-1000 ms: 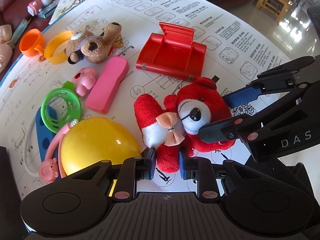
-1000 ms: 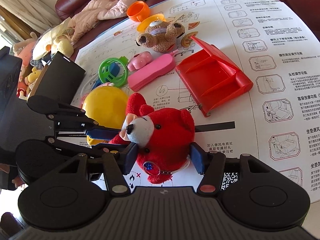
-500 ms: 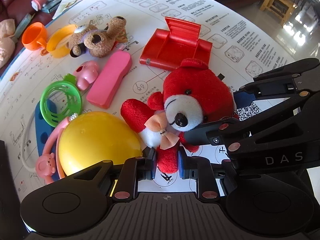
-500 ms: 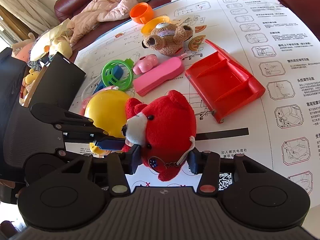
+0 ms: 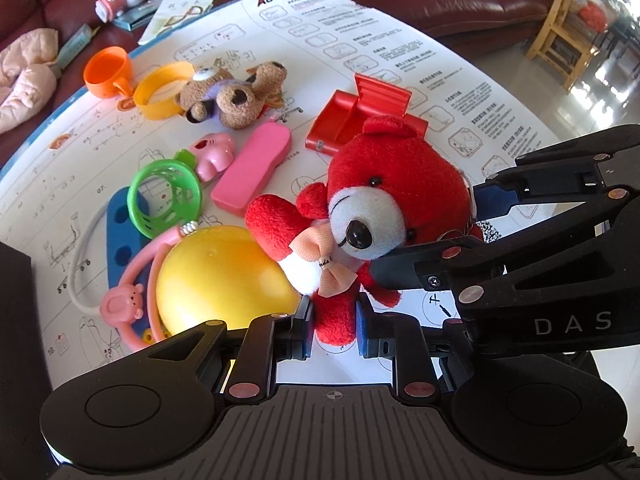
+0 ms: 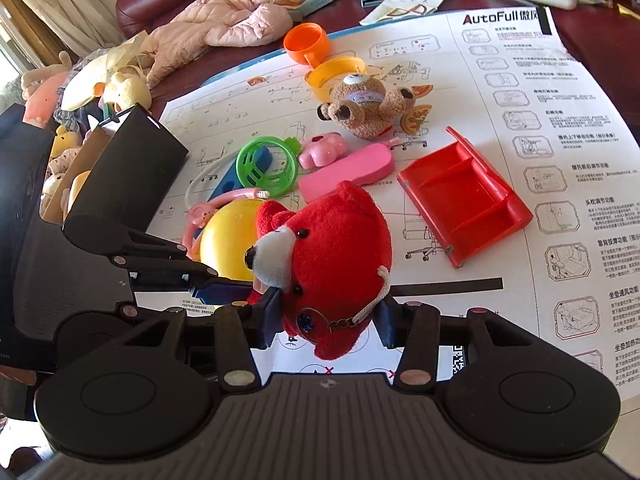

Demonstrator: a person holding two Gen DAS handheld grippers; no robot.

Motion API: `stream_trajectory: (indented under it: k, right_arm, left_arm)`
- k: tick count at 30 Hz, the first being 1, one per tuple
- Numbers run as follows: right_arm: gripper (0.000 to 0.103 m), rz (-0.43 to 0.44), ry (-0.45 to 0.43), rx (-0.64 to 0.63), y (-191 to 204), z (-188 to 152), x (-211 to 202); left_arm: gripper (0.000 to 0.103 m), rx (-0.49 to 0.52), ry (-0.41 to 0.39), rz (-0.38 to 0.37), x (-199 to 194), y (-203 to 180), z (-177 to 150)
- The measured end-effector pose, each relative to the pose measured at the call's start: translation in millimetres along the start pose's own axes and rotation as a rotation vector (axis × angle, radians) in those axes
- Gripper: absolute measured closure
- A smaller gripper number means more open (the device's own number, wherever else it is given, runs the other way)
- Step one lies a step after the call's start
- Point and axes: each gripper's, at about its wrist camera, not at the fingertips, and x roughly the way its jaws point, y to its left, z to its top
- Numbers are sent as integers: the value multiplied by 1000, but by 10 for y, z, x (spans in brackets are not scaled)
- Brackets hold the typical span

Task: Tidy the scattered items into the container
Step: 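Lift the red bear with both grippers, carry it into the cardboard box, open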

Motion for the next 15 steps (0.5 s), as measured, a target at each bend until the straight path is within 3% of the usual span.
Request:
stream_trajectory:
  k: [8,15]
  right_arm:
    - [50,3,-56,-181,706,314,-204]
    - [50,118,-67,-404,1742,709,54]
  left_arm:
    - [84,-118,-119,72,-650,374,-181]
    - [83,-349,-202,206,-1281,1156,-627]
